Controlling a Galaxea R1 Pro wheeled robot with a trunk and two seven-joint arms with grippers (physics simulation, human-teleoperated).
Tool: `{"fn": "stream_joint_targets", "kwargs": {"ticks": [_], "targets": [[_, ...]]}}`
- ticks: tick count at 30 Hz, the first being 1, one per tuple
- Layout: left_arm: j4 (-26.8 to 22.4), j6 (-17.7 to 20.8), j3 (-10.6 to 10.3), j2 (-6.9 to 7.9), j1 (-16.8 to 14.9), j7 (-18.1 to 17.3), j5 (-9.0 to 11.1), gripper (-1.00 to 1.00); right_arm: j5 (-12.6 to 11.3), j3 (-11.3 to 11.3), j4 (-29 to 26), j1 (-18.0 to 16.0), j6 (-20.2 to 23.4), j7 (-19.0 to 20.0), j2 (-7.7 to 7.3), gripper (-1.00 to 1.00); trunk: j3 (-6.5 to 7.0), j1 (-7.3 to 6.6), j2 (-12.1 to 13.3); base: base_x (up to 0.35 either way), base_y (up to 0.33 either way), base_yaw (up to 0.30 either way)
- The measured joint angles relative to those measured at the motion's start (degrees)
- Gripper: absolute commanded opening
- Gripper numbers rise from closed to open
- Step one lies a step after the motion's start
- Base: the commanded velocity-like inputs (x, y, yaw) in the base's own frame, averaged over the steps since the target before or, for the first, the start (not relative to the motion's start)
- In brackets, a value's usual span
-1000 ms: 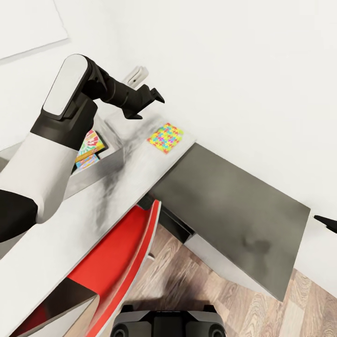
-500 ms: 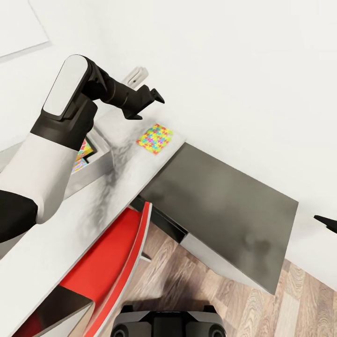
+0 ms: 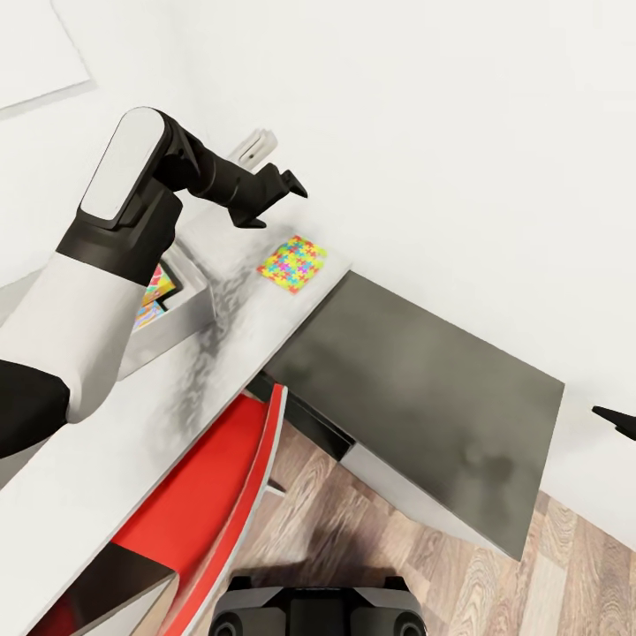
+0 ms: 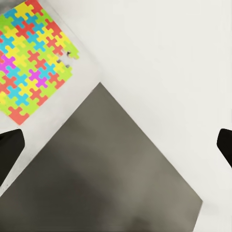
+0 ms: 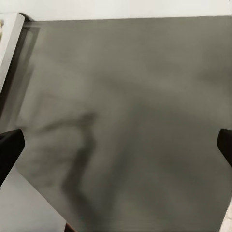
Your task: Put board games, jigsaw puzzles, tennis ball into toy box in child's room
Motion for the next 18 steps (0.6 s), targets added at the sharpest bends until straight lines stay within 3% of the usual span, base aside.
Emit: {"fn": "stream_joint_targets", "kwargs": {"ticks": [11,18], "targets": [[-0.4,0.0,0.0,0.85,1.5,-0.1,0.1,1.00,0.0,0.0,0.0,0.0,0.0,0.0,0.08,1.00,0.00,-0.01,0.0,0.223,0.073,-0.001],[-0.8,0.0,0.0,0.85,2.1,-0.1,0.2,1.00,0.0,0.0,0.0,0.0,0.0,0.1,0.28,1.00,0.00,0.01,0.0,0.093,0.024,0.000]]}}
